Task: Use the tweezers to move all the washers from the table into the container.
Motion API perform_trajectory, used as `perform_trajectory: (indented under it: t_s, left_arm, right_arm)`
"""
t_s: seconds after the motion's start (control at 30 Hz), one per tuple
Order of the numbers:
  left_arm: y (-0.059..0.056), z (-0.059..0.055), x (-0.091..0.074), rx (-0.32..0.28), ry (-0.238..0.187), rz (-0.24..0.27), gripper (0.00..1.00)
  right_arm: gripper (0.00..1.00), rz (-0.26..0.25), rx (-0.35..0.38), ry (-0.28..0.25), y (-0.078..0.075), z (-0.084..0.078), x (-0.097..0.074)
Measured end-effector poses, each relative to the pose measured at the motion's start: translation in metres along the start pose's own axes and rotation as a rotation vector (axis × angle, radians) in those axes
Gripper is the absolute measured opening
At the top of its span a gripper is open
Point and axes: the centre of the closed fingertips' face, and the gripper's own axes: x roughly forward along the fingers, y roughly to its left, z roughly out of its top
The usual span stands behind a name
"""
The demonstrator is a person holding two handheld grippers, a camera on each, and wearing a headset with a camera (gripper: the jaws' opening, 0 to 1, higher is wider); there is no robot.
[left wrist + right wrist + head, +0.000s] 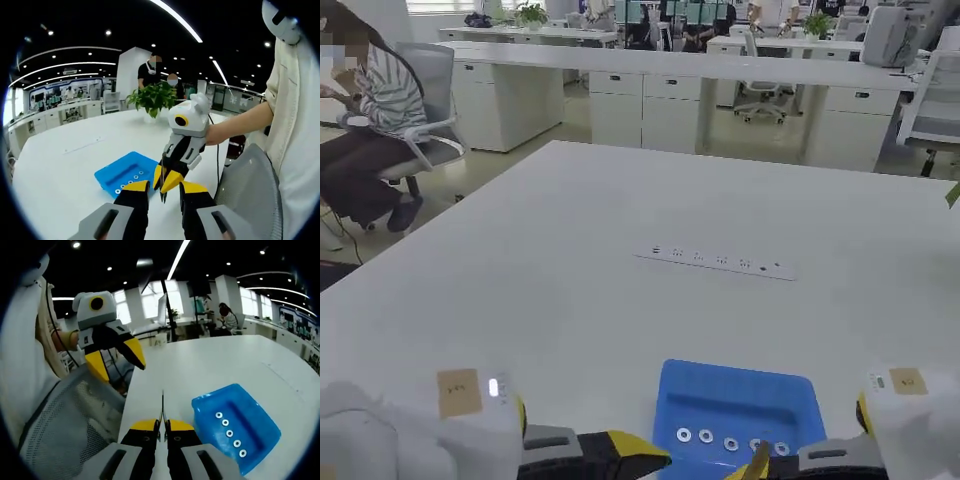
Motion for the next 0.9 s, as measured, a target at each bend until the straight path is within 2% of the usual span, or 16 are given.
perform_trajectory:
  t_s: [0.1,0.27,0.37,0.67,0.8,0.9]
  left_arm:
    - [-0.006,0.0,0.003,0.017,0.012,-0.03,0.18]
    - [-0.009,0.0,0.006,0.03,0.024,-0.055,0.16]
    - [-0.012,0.006,0.008,-0.004,-0.002,-0.082,0.15]
    - [-0.021,0.011,0.014,-0.023,-0.008,-0.147,0.14]
    - [-0.027,0.011,0.017,-0.022,0.001,-0.175,0.11]
    - [-0.029,0.01,0.018,0.005,0.011,-0.185,0.04]
  right_arm:
    - [0.03,0.033,-0.023,0.014,0.01,-0.002,0.003]
    - [0.03,0.072,-0.11,0.053,0.023,-0.005,0.007]
    - [0.03,0.089,-0.155,0.082,0.029,-0.007,0.01]
    - [0.03,0.107,-0.302,0.17,0.038,-0.016,0.013]
    - [0.03,0.114,-0.321,0.181,0.041,-0.016,0.014]
    - [0.03,0.108,-0.338,0.187,0.041,-0.016,0.014]
